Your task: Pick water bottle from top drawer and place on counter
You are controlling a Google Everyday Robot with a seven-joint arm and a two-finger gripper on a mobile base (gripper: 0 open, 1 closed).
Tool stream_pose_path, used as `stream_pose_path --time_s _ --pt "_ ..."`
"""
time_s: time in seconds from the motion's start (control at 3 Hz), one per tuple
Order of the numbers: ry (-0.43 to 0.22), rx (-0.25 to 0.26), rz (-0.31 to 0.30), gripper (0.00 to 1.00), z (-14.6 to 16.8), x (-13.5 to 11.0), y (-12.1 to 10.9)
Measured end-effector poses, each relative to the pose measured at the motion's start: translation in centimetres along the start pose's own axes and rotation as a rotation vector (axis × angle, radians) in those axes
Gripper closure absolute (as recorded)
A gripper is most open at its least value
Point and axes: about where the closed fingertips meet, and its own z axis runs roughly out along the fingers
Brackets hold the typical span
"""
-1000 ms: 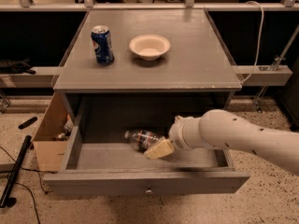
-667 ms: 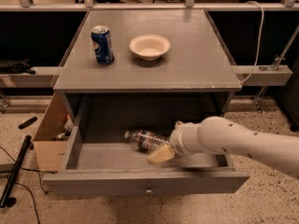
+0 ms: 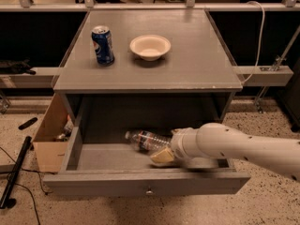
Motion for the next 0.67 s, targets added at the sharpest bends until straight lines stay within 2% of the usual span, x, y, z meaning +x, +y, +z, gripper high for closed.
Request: stream_pose_path --time_s 0.33,0.67 --pt "0.0 0.0 0.0 0.54 0.0 0.0 0.0" --pt "0.0 0.0 0.0 0.77 0.0 0.0 0.0"
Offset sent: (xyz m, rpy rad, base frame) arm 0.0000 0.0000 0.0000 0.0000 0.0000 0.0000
